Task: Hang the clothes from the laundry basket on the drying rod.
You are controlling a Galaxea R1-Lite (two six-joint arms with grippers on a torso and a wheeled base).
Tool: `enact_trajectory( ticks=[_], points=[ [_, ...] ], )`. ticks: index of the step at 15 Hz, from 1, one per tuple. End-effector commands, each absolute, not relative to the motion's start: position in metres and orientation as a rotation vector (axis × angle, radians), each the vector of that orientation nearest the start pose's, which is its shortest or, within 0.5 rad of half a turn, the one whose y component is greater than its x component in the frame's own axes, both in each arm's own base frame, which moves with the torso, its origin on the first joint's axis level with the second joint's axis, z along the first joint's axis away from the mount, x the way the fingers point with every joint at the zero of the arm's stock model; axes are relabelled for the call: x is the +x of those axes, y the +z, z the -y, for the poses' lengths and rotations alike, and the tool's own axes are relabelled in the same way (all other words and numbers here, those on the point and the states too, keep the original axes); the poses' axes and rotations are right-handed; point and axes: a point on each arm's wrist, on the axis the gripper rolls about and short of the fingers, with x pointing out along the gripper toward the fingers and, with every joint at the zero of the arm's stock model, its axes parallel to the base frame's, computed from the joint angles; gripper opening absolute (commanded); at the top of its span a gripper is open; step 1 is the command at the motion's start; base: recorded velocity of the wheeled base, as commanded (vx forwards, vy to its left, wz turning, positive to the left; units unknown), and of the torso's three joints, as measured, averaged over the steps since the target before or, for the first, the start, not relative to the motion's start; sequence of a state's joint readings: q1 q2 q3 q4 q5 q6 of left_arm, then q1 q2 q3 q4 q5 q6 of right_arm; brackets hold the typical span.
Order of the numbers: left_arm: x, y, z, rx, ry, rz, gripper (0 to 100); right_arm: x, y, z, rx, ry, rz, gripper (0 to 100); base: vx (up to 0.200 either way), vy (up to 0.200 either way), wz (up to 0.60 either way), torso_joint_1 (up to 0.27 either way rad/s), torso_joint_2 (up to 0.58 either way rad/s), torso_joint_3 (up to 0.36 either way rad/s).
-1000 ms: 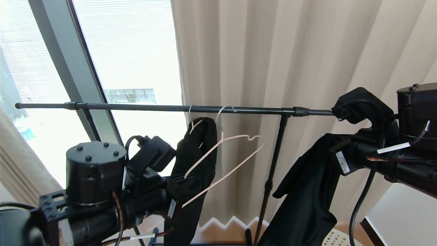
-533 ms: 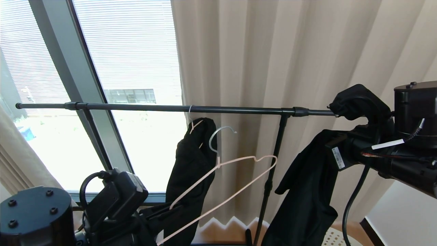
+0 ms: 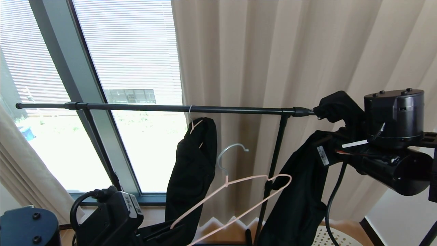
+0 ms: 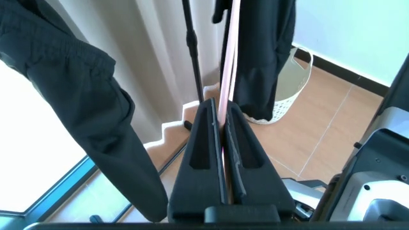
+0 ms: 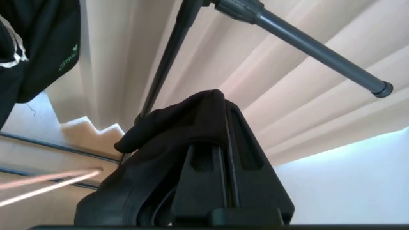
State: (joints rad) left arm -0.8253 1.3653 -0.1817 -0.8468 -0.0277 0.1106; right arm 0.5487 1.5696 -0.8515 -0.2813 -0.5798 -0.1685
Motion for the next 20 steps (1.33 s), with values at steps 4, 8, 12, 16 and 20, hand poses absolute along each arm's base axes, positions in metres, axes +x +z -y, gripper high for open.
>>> enact_trajectory(
  ticks=[4,8,12,16,20],
  points=[
    [0.114,0.128,0.127,0.221,-0.872,-0.269,0,0.253,0.185,-0.133,-0.412,-0.040,-0.392,0,0.000,0.000,0.00,0.000,0.00,0.000],
    [0.114,0.130,0.130,0.202,-0.876,-0.269,0,0.252,0.177,-0.136,-0.426,-0.029,-0.413,0,0.000,0.000,0.00,0.000,0.00,0.000],
    [0.120,0.128,0.136,0.187,-0.878,-0.293,0,0.250,0.173,-0.145,-0.418,-0.006,-0.418,0,0.000,0.000,0.00,0.000,0.00,0.000],
    [0.121,0.127,0.141,0.174,-0.889,-0.296,0,0.248,0.171,-0.150,-0.421,0.009,-0.421,0,0.000,0.000,0.00,0.000,0.00,0.000],
    [0.121,0.128,0.141,0.164,-0.892,-0.275,0,0.254,0.166,-0.153,-0.423,0.008,-0.431,0,0.000,0.000,0.00,0.000,0.00,0.000]
  ],
)
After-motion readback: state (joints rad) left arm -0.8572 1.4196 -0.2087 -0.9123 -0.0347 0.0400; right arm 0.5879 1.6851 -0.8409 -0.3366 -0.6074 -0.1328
